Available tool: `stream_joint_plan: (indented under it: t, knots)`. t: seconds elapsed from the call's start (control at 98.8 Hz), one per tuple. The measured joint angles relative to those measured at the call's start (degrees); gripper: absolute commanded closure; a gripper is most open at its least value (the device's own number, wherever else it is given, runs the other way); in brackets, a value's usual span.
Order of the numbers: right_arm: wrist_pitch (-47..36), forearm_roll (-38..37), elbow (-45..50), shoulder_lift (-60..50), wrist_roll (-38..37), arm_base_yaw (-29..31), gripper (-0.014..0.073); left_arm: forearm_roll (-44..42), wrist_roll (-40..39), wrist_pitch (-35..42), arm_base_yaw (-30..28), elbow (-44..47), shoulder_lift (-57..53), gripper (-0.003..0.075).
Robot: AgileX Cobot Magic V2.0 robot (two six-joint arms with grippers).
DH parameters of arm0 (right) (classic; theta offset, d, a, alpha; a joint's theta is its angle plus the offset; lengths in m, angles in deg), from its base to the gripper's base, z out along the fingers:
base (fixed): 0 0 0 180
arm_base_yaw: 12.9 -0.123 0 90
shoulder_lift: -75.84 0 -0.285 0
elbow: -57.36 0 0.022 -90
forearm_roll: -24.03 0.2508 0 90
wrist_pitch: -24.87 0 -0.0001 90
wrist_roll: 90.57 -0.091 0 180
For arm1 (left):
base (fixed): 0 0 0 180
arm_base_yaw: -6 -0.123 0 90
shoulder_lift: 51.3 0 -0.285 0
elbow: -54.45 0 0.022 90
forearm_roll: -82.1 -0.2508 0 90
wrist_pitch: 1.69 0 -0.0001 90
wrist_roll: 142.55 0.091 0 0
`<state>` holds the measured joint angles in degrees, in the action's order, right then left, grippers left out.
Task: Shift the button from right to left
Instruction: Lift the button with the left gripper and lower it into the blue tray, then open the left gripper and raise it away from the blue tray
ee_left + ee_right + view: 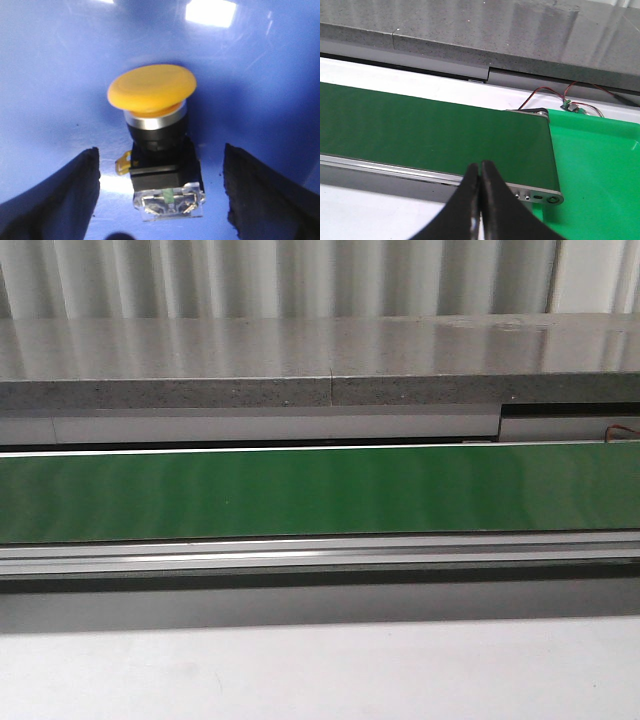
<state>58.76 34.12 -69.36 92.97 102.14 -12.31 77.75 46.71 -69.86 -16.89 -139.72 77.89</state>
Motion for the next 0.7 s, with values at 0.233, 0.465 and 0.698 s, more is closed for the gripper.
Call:
stream_joint_plan:
  t: [0.233, 0.465, 0.698]
  knots:
    - [0.00, 0.00, 0.00, 0.00, 0.00, 0.00, 0.0661, 0.54, 0.00, 0.85, 0.00, -0.24, -2.74, 0.0357]
    - [0.00, 0.00, 0.00, 0.00, 0.00, 0.00, 0.0661, 1.82, 0.00, 5.88, 1.67, 1.32, -13.47, 0.0657]
    - [0.00, 0.00, 0.00, 0.00, 0.11, 0.00, 0.0661, 3.99, -2.24, 13.70, 6.52, 9.19, -26.29, 0.0741]
